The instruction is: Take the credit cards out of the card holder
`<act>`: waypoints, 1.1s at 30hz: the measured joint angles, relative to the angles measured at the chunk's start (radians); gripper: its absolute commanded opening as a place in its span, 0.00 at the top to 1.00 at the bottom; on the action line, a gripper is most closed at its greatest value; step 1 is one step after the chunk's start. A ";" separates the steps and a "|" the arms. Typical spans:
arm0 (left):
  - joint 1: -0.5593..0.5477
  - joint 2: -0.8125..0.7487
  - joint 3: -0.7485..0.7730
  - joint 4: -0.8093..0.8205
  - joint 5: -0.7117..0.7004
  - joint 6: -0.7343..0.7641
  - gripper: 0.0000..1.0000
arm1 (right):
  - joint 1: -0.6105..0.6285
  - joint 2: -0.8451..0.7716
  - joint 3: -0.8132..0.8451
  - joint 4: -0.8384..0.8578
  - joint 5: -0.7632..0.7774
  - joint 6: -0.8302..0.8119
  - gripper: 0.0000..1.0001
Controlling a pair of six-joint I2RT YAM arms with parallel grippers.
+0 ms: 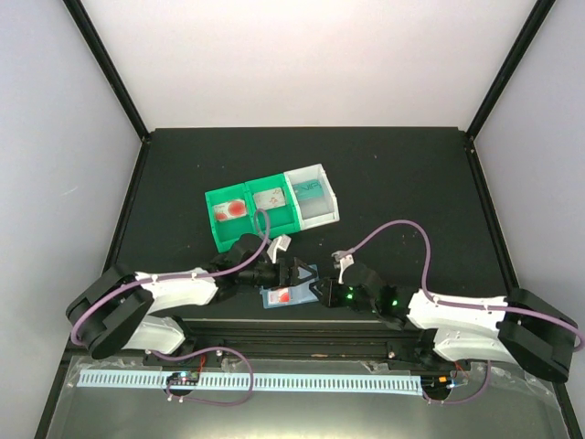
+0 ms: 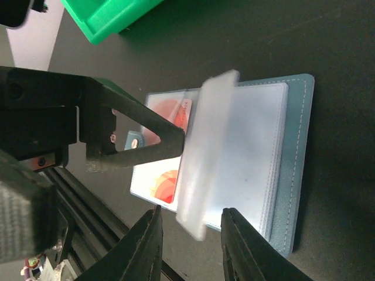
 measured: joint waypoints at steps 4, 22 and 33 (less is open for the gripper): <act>-0.001 -0.009 0.003 -0.012 -0.006 0.009 0.02 | 0.000 -0.044 -0.006 -0.015 0.012 -0.003 0.70; 0.042 -0.251 0.023 -0.404 -0.220 0.158 0.50 | 0.000 0.074 0.024 0.027 -0.043 -0.019 0.70; 0.124 -0.337 -0.014 -0.547 -0.300 0.181 0.98 | 0.000 0.252 0.145 0.106 -0.105 -0.020 0.71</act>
